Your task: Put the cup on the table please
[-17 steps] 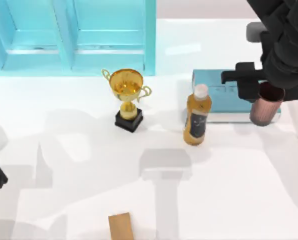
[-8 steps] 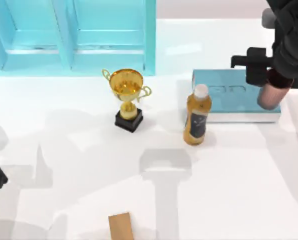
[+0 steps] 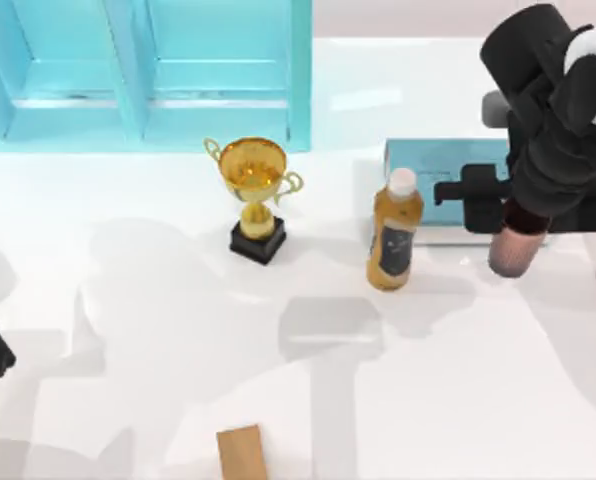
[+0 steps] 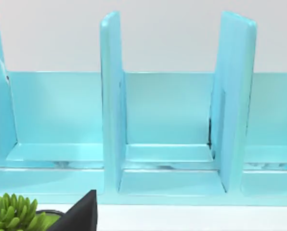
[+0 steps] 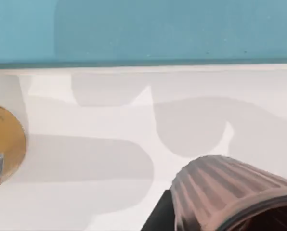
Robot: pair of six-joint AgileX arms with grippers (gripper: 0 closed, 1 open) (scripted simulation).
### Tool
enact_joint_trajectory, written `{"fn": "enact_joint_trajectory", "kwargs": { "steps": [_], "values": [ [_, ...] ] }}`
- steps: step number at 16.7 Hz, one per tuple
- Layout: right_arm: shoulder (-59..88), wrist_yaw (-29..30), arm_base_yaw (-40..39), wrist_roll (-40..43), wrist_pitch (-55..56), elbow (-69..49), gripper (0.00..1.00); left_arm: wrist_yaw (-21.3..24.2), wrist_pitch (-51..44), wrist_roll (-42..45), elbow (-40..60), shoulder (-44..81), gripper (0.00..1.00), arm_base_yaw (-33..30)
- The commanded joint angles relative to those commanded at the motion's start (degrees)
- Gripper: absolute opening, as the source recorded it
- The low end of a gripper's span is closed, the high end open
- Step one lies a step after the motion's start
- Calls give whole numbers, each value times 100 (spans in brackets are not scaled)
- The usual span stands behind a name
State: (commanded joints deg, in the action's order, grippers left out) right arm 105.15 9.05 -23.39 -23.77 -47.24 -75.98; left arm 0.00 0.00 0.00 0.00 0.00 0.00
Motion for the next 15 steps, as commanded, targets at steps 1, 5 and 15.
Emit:
{"fn": "enact_joint_trajectory", "kwargs": {
  "steps": [1,5,15],
  "values": [
    [20,-30,-42,32,4,21,0,0,0,0,0,0,100,0],
    [23,-33,-46,35,4,23,0,0,0,0,0,0,100,0],
    [23,-33,-46,35,4,23,75,0,0,0,0,0,100,0]
  ]
}}
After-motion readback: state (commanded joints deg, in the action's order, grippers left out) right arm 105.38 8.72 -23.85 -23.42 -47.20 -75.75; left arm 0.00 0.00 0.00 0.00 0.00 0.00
